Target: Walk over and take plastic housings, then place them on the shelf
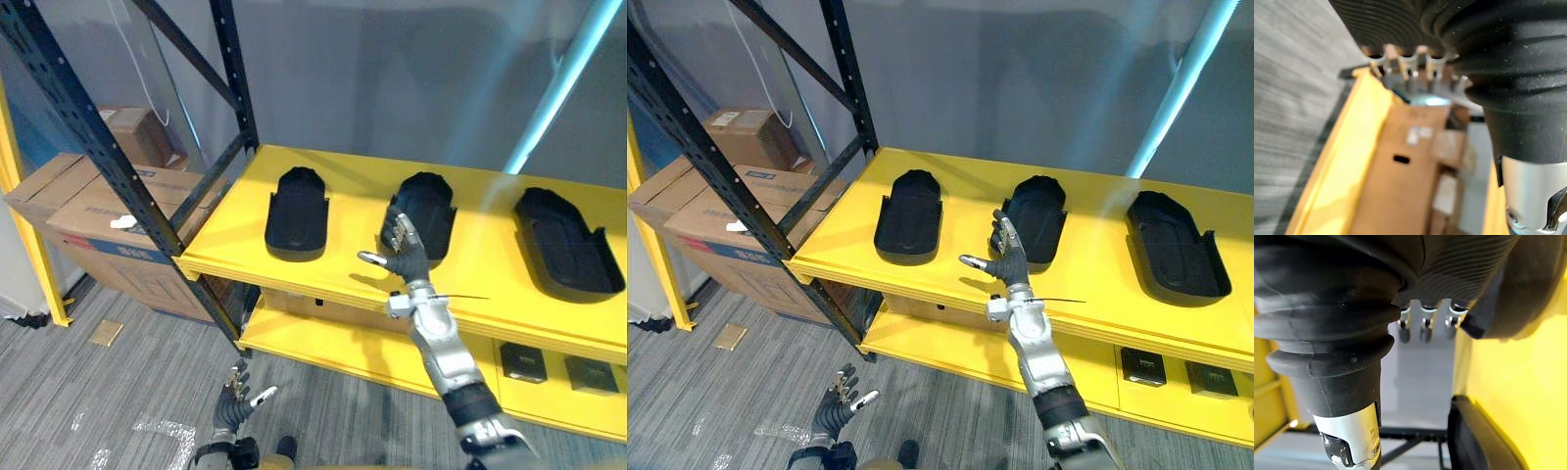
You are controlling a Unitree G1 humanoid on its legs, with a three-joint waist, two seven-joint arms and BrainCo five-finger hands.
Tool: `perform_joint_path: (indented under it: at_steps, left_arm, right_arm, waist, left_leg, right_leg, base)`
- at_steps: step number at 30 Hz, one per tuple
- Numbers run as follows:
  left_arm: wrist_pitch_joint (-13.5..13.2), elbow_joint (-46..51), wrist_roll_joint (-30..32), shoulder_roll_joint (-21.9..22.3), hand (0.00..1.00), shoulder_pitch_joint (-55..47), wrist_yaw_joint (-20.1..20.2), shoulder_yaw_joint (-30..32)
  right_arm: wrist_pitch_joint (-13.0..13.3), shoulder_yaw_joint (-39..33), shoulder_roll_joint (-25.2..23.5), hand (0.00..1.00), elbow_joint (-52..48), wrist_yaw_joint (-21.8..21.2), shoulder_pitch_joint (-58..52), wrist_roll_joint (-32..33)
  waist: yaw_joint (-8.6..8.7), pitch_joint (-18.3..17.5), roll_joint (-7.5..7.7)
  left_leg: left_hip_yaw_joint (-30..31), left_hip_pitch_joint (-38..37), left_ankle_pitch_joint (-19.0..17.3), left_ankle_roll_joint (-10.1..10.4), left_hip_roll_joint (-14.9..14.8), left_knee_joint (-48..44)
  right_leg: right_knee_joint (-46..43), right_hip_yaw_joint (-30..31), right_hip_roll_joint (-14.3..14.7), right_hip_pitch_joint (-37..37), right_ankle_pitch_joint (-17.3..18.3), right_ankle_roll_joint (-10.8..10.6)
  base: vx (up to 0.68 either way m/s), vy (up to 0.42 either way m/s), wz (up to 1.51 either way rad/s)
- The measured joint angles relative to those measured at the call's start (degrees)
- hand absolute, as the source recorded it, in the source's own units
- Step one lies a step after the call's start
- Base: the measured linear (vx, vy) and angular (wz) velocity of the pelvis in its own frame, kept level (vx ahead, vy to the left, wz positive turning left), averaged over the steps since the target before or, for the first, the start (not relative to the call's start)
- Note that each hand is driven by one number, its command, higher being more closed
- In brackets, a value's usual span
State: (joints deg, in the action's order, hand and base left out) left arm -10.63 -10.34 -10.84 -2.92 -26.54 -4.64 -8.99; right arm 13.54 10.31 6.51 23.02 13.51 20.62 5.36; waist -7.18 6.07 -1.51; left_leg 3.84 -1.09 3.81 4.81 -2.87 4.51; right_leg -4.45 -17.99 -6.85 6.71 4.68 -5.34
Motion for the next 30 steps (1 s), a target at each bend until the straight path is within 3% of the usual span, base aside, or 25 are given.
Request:
perform_joint_path:
  at_steps: [6, 11, 20, 26, 30]
  left_arm:
    - [-1.2, -0.1, -0.1, 0.0, 0.00, 0.8, 1.0, -1.4]
    - [-1.3, -1.6, -0.1, -0.1, 0.00, 0.9, 1.0, -1.4]
    - [-1.6, -2.4, -0.5, -0.1, 0.00, 1.0, 0.9, -1.4]
    - [-1.5, -2.3, -0.4, -0.1, 0.00, 1.1, 0.9, -1.4]
    - [-1.3, -2.3, -0.5, -0.1, 0.00, 1.1, 0.6, -1.3]
  right_arm:
    - [0.1, 0.0, -1.2, 0.00, 2.8, 2.7, 2.8, -1.7]
    - [0.2, -0.1, -1.0, 0.00, 5.0, 2.5, 4.8, -1.7]
    - [0.1, -0.1, -1.9, 0.00, 8.3, -3.3, 4.9, -1.6]
    - [-0.3, 0.4, -3.5, 0.00, 11.6, -7.1, 4.9, -1.7]
    - [-0.3, 1.7, -3.6, 0.00, 11.7, -8.9, 4.9, -1.7]
  waist:
    - [-0.22, 0.7, -0.75]
    - [-0.21, 2.5, -1.15]
    - [-0.15, 3.1, -0.77]
    - [0.17, 3.8, -2.00]
    - [0.16, 3.8, -2.05]
  left_leg:
    - [0.6, 0.0, 0.1, -0.1, 0.0, 0.1]
    - [0.7, 0.1, 0.1, -0.6, 0.0, 0.3]
    - [1.4, -0.2, 0.5, -0.2, 0.3, 0.0]
    - [0.4, -0.9, 0.7, 0.1, 0.2, 0.1]
    - [0.4, -0.9, 0.7, 0.2, 0.2, 0.1]
  right_leg:
    - [-0.2, -1.0, 0.0, 0.5, 0.2, 0.1]
    - [-1.2, -1.3, -0.2, 0.2, 0.8, 0.0]
    - [-4.4, -2.3, -1.7, -0.7, 3.3, -0.1]
    - [-4.5, -2.2, -1.8, -0.4, 3.4, -0.2]
    - [-4.5, -2.4, -1.8, -0.4, 3.4, -0.2]
  base:
    - [-0.04, -0.017, 0.08]
    - [-0.03, -0.013, 0.04]
    - [0.02, -0.021, 0.06]
    - [-0.01, -0.006, -0.03]
    - [-0.02, -0.004, 0.00]
